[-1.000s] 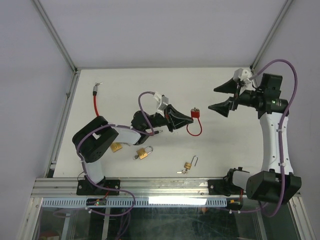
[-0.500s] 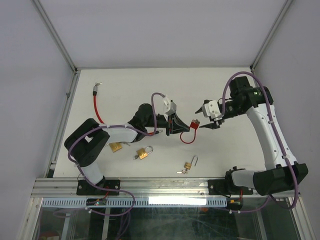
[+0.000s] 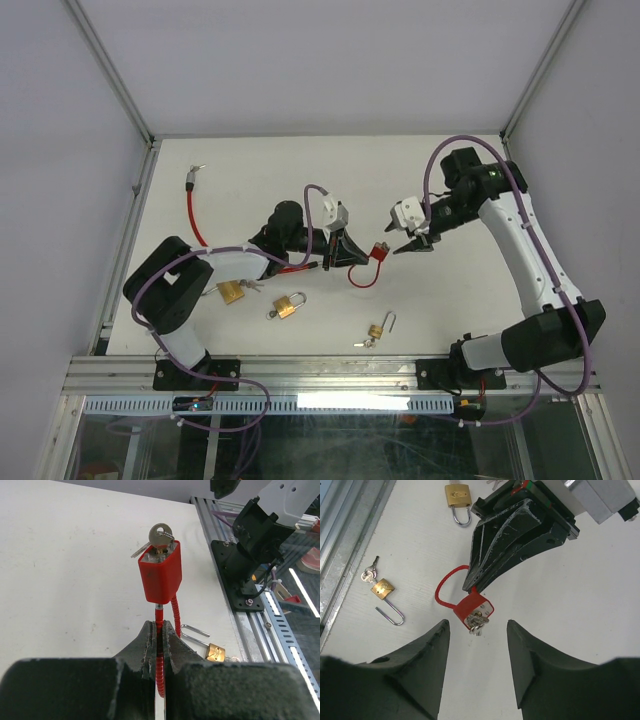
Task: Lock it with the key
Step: Lock the lock.
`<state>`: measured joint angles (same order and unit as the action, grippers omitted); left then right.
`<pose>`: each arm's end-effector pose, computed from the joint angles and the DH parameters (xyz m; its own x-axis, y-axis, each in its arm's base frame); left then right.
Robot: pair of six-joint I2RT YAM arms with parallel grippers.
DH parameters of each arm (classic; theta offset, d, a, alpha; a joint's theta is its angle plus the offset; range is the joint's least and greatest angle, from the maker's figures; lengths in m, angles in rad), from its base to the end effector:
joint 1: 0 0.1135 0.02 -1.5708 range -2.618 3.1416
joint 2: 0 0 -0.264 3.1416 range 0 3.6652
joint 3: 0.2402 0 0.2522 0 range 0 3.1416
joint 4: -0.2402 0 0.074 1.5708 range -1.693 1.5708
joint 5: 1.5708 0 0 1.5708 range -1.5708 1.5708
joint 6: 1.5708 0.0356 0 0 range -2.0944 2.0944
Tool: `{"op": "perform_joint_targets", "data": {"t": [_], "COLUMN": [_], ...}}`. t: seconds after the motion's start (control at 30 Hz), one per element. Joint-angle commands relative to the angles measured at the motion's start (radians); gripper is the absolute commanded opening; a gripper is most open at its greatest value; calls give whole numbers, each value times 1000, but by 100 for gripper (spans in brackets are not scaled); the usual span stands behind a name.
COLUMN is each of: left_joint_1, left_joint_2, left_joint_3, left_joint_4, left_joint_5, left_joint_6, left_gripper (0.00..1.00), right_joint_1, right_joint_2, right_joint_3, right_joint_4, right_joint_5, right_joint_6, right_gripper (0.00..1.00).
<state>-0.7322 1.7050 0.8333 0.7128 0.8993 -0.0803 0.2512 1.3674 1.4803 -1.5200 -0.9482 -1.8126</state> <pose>0.2445 -0.2573 0.2110 -0.1968 0.1098 -0.9743 0.9782 -0.0454 -0.2027 0.2047 0.0824 0.3658 0.4941 -0.4577 -0.7392 -0.8625 -0.3655 -0.3501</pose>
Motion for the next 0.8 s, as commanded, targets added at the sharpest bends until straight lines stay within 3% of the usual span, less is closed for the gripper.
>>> {"op": "perform_joint_targets", "data": {"t": [0.0, 0.77], "left_joint_1": [-1, -4], "left_joint_2": [-64, -83], "left_joint_3": [38, 41], "left_joint_4": [25, 11], "left_joint_5": [53, 83], "left_joint_6": [50, 45], "left_gripper": [0, 0], "right_joint_1": [26, 68], "right_joint_2": [41, 101], "right_joint_3": [50, 54], "right_joint_4": [-12, -13], "right_joint_5": [-25, 27], "right_joint_6": [3, 38], "right_gripper": [51, 36]}}
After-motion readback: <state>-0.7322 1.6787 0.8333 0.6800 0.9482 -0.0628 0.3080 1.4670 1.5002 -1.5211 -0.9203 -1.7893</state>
